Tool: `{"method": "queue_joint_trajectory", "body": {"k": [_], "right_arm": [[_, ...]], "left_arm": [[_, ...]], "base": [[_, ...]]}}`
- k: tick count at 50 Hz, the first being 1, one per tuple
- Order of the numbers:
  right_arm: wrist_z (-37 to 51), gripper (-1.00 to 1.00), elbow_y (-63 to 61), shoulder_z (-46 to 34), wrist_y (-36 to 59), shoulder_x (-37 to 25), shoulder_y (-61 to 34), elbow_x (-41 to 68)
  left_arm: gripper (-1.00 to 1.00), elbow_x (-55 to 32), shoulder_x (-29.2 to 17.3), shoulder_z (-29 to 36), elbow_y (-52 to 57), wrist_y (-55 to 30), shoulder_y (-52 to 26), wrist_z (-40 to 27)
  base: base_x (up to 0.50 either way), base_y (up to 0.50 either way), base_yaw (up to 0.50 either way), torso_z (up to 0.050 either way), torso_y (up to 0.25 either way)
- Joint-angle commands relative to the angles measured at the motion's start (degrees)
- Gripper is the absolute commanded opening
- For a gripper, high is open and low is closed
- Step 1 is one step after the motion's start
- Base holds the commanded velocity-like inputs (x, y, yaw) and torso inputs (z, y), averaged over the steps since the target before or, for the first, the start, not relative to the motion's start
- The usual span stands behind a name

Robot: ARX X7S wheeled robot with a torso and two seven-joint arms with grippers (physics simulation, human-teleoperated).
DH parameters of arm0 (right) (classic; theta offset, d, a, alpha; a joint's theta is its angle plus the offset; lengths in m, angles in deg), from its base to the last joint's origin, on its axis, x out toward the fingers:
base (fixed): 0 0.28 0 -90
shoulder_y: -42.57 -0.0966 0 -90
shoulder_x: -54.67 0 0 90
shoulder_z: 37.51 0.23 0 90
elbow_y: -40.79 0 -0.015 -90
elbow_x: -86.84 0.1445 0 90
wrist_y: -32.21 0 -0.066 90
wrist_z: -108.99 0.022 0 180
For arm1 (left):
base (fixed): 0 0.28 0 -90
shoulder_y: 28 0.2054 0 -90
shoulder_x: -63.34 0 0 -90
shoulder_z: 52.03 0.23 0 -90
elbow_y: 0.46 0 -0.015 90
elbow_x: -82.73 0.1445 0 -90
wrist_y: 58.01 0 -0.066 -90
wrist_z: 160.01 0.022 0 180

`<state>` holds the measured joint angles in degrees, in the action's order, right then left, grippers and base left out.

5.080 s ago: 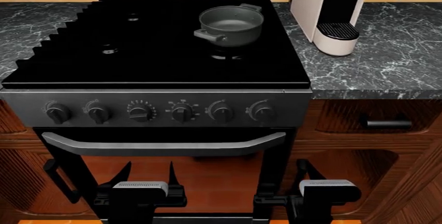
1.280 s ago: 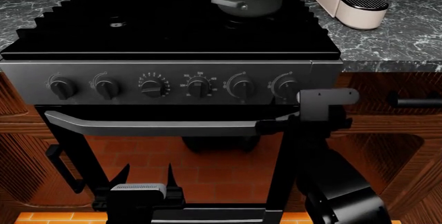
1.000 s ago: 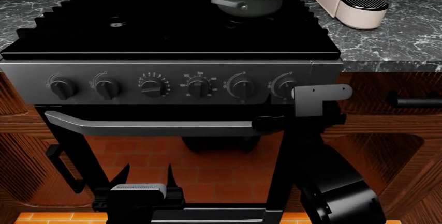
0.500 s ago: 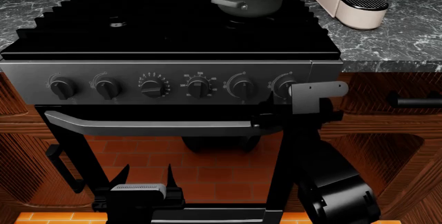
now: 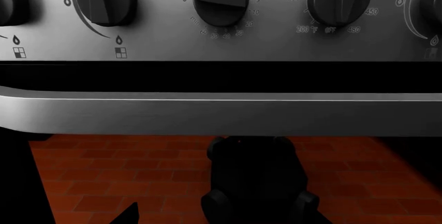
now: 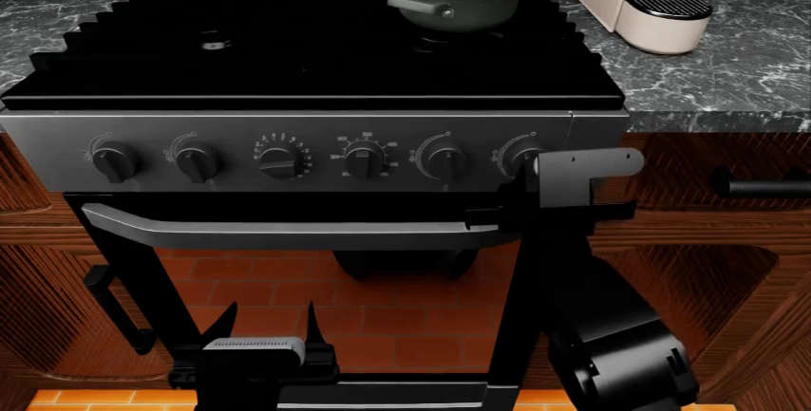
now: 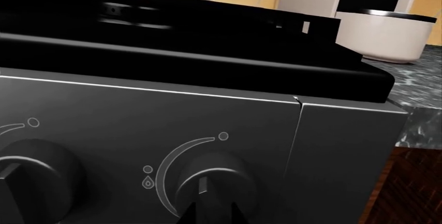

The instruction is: Turn off the front right burner of the stove.

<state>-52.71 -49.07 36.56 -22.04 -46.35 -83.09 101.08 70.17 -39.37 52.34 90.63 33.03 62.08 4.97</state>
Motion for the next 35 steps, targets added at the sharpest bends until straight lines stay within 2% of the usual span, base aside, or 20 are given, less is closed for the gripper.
{"method": "queue_joint_trajectory", "body": {"k": [1, 11, 35], "right_arm": [[-0.9, -1.0, 0.6, -0.9, -0.4, -0.2, -0.2, 1.1], [-1.9, -1.0, 0.7, -1.3, -2.8, -0.7, 0.2, 1.4], [-3.0, -1.0, 1.8, 3.7, -2.6, 1.1, 0.1, 8.3]], "left_arm": [[1.0, -0.2, -0.2, 0.2, 0.0, 0.0, 0.0, -0.2], [1.0, -0.3, -0.4, 0.5, 0.0, 0.2, -0.1, -0.5], [1.0, -0.7, -0.7, 1.1, -0.1, 0.1, -0.3, -1.0]], "base": [[0.0, 0.0, 0.0, 0.0, 0.0], [0.0, 0.0, 0.0, 0.0, 0.0], [0.0, 0.0, 0.0, 0.0, 0.0]]}}
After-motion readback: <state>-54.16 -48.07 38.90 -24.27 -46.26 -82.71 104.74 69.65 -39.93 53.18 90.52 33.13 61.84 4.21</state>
